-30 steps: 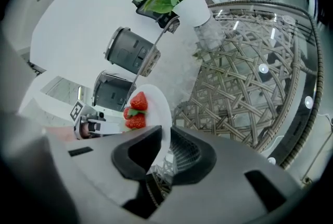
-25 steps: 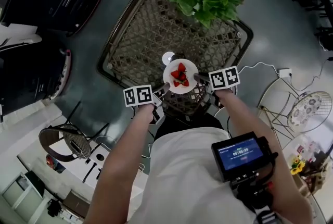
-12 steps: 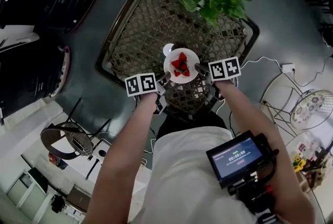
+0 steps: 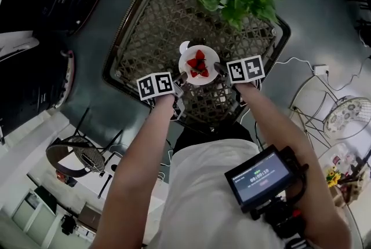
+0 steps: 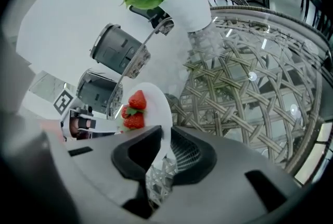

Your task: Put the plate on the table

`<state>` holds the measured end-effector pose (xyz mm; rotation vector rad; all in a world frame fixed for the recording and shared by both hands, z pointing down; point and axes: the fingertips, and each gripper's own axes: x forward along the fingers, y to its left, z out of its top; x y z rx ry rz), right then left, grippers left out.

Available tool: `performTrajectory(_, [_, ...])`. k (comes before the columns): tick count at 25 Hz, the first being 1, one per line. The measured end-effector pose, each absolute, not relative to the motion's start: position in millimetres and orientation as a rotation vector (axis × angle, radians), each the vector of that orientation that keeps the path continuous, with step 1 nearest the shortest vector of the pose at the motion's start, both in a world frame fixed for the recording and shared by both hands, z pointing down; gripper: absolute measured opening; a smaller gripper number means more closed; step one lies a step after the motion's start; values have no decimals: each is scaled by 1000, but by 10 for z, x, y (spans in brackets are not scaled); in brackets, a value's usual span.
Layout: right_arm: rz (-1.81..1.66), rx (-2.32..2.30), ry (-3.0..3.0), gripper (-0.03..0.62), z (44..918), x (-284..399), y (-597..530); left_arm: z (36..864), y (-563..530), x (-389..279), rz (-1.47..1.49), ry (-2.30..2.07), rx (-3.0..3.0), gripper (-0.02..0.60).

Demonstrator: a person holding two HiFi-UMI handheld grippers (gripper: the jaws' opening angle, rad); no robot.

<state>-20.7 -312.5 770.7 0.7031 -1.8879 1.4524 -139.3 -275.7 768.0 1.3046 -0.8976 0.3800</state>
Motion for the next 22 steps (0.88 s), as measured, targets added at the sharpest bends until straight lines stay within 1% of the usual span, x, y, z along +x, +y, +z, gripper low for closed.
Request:
performTrajectory(13, [1359, 711, -1839, 44, 7762, -218, -3159, 7785, -2755, -1407, 445, -907, 1236, 29])
performTrajectory(22, [1337, 697, -1867, 46, 7751, -206, -3150, 7755, -2739, -1418, 391, -917, 1303, 31])
